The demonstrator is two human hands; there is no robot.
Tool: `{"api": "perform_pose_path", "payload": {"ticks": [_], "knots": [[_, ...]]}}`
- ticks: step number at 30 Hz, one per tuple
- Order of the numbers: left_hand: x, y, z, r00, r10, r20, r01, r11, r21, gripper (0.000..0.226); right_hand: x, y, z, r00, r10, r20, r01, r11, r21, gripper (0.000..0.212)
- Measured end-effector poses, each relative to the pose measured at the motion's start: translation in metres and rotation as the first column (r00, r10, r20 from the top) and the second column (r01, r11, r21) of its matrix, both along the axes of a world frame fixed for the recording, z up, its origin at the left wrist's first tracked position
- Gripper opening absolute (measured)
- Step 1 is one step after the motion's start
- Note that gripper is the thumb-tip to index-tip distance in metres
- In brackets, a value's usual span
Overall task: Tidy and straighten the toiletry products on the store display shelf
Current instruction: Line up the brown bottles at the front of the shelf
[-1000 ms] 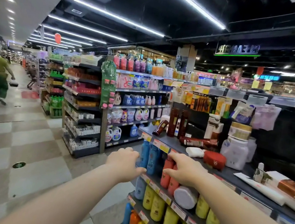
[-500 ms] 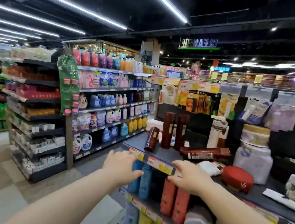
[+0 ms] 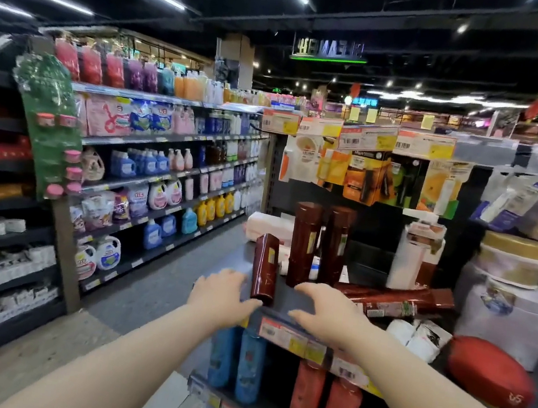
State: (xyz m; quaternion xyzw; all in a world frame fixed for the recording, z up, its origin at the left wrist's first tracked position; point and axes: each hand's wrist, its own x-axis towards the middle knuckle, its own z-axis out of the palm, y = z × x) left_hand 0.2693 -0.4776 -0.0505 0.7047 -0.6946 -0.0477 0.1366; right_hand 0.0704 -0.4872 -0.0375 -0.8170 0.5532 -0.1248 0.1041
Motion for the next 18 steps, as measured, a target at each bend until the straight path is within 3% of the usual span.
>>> {"api": "perform_pose_path", "payload": {"ticks": [8,13,18], "knots": [[0.022,-0.096,0.000,0.970,0.045,-0.240,-0.042,0.999,0.020,0.051,0.043,-0.099,-0.024,0.987,-0.002,0.160,-0.010,0.997,0.071,0.055],[0.032,-0.132,-0.016,0.962,0.047,-0.269,-0.020,0.995,0.101,0.054,0.067,-0.125,-0.048,0.960,-0.151,0.237,0.115,0.981,0.159,0.053],[0.036,-0.163,-0.024,0.925,-0.003,-0.379,0.054,0.991,0.124,0.056,0.078,-0.139,-0.062,0.919,-0.270,0.286,0.208,0.951,0.231,0.068]]}}
